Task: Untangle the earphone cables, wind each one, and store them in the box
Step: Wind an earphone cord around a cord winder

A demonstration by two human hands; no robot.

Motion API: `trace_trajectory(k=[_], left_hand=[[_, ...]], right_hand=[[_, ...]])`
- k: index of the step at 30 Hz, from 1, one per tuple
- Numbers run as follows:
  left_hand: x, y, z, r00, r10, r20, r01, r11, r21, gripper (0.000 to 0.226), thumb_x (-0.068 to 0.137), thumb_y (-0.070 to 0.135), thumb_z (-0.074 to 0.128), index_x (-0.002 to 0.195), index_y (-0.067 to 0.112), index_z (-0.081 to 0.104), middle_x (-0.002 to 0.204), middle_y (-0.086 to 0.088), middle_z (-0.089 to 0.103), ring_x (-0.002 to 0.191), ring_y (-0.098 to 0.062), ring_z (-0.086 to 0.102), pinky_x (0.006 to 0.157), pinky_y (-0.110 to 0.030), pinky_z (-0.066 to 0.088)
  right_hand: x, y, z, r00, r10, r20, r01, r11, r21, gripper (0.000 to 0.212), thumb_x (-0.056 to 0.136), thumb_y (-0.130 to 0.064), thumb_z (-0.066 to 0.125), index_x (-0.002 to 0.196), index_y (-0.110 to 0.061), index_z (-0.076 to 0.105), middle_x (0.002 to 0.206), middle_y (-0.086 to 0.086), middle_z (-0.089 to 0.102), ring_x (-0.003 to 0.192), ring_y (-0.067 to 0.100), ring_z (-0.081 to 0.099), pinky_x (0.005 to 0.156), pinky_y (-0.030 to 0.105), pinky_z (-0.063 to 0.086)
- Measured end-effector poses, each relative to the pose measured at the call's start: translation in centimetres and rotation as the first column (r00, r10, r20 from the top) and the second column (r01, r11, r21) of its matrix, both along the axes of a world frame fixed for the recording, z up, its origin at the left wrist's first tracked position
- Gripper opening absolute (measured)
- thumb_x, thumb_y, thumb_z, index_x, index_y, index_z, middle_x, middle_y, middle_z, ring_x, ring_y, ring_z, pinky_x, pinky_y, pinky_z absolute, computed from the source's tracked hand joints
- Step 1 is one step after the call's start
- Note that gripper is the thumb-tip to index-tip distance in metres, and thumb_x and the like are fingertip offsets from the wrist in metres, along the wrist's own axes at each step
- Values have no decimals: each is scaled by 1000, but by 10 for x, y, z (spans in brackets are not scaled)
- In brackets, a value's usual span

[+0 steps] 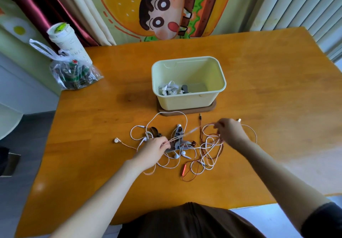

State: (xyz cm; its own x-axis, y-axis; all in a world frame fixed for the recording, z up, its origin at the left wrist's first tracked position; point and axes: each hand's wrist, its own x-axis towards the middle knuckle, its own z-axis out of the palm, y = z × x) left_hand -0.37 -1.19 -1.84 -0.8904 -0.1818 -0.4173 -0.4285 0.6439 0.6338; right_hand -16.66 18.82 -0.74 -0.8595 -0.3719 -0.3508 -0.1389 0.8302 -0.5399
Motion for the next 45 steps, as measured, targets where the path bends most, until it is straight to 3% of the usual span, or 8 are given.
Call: trace_trajectory(k=[4,8,13,17,24,31,42,45], left_hand=[[17,-16,-14,996,24,85,-19,998,-65,29,102,18,36,90,20,62,80,2,59,69,-14,52,60,-25,36],[7,-6,-7,1000,17,23,-15,994,-108,31,103,18,34,95,16,64,74,3,54,59,-8,44,52,-22,32],[-18,22,7,995,-35,-89,30,998,-59,27,102,23,39,106,19,65,104,0,67,91,-18,62,78,-34,52],[-29,34,14,987,-22,-162,22,1000,-1,23,101,17,41,111,11,60,110,-6,65,98,-21,62,84,-35,52],[-13,1,-12,990,113,-90,-120,990,-78,23,97,23,50,119,13,51,119,2,48,115,-12,41,98,-26,37],[-13,-15,-44,982,186,13,-179,959,-220,27,100,10,42,122,11,56,125,-7,50,121,-24,42,97,-34,40],[-21,-11,-46,975,205,81,-162,915,-369,29,96,33,53,118,20,41,105,-5,67,96,-28,62,90,-37,45],[-22,-10,-50,978,180,105,-126,912,-389,35,96,36,53,127,23,40,108,-5,67,101,-27,61,91,-37,41]], right_hand=[[-25,37,-14,985,-170,14,167,975,149,24,93,-13,46,89,3,64,86,21,68,69,36,64,71,42,56],[-3,25,-4,989,65,-130,-1,898,439,29,93,-6,42,117,-4,57,121,19,51,105,37,55,80,39,48],[55,-28,17,870,476,-130,-477,878,19,61,88,0,55,144,-15,34,143,5,38,131,21,36,107,26,31],[71,-47,12,851,522,-46,-524,842,-131,39,93,-8,54,131,-8,44,123,9,56,110,23,56,90,29,47],[42,-12,-13,955,283,-90,-274,957,101,23,100,-12,39,106,-8,60,96,7,66,77,22,62,59,28,46],[31,6,-36,937,348,29,-325,841,433,27,97,-7,36,110,-4,59,104,11,65,90,28,62,61,29,41],[39,0,-36,983,183,11,-177,931,318,26,98,-8,38,124,-4,38,92,13,61,73,26,59,56,33,46],[43,-5,-31,971,237,-6,-224,924,309,32,97,-9,43,128,-6,37,118,15,54,105,29,54,82,34,49]])
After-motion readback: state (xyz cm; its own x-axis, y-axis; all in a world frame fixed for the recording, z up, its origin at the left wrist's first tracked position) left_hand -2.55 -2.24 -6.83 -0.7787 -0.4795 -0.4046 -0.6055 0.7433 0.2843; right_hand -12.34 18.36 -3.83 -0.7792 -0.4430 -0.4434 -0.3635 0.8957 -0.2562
